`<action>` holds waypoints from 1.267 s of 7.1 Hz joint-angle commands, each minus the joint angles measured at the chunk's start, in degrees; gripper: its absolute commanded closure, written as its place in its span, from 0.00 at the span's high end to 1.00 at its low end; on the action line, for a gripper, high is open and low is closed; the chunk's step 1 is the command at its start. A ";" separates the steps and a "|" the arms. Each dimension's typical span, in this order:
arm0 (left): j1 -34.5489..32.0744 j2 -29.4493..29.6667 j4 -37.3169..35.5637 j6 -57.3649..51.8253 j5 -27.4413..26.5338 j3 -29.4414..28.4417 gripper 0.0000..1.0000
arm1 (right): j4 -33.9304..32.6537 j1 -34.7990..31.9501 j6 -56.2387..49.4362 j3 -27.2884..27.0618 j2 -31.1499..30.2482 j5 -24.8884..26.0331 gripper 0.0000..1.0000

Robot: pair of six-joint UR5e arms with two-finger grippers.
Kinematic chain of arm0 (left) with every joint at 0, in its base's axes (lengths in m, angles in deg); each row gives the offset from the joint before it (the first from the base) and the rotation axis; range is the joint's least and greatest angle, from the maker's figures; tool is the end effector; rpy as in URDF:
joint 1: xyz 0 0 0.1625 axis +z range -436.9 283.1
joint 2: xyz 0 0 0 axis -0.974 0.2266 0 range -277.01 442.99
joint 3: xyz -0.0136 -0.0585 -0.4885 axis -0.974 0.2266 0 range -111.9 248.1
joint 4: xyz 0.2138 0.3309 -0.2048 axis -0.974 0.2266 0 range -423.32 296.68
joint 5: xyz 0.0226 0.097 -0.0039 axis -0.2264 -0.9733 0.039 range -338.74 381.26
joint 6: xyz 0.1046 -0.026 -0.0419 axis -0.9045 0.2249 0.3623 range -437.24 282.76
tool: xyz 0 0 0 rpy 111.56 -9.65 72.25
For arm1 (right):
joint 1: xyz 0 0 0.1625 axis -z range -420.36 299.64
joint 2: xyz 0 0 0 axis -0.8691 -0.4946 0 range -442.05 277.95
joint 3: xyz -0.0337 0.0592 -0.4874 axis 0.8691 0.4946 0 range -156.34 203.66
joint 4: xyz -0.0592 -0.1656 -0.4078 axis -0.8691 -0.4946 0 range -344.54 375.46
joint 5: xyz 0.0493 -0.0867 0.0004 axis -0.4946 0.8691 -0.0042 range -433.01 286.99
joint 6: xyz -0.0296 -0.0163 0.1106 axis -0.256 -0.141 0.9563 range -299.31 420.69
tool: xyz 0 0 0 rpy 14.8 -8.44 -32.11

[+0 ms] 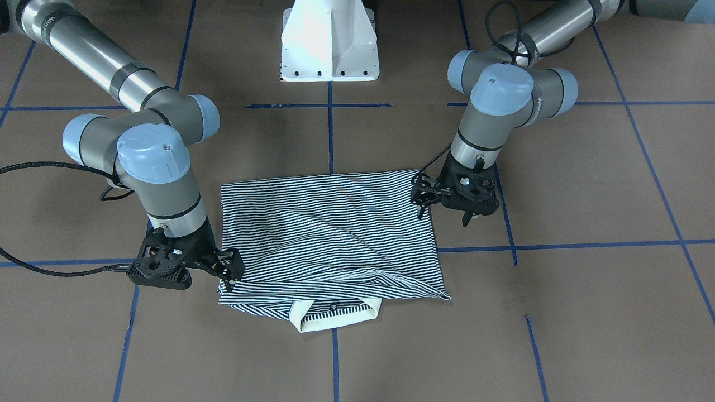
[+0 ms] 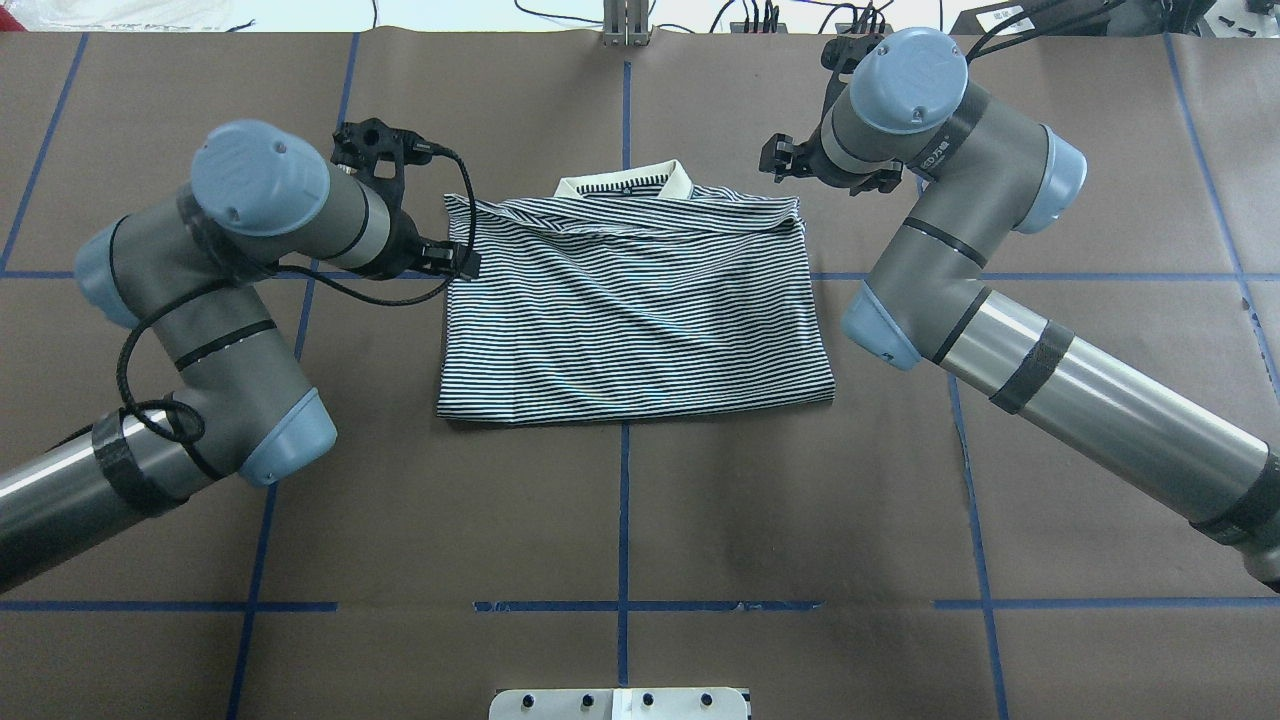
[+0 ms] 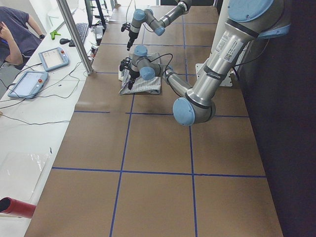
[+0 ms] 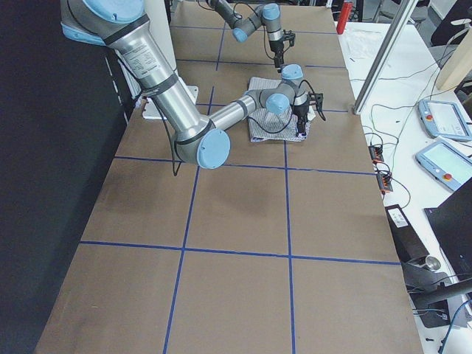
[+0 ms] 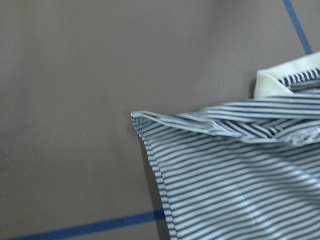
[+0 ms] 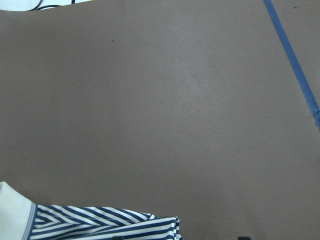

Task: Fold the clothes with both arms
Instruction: 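Withdraw both grippers from the folded shirt toward the robot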

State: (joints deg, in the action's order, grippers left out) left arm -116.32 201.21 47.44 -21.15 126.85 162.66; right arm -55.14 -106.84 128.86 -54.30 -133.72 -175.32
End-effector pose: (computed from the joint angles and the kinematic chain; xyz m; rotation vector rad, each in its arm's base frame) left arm 0.5049 -0.5473 0.3528 0.3521 0.8948 0.0386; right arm -0.4964 -0.6808 0.3686 0.2787 -0.7746 0.3202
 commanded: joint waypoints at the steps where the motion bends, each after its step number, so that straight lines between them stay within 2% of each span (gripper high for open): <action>1: 5.82 -4.22 0.15 10.56 -0.82 5.45 0.75 | 0.11 -0.18 -0.32 -0.53 -0.62 -0.25 1.00; 2: 6.97 -4.66 0.07 11.57 -2.04 5.46 0.66 | 0.02 -0.18 -0.23 -0.53 -0.71 -0.17 1.00; 6: 9.00 -5.46 0.07 11.66 -2.58 4.67 0.64 | 0.02 -0.18 -0.32 -0.44 -0.71 -0.08 1.00; 9: 10.23 -5.54 -0.02 11.67 -2.94 4.41 0.50 | 0.02 -0.10 -0.32 -0.53 -1.15 0.01 1.00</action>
State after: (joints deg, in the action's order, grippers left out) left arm -106.60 195.70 47.48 -9.48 123.98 167.12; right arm -55.11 -106.96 128.54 -54.79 -134.76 -175.38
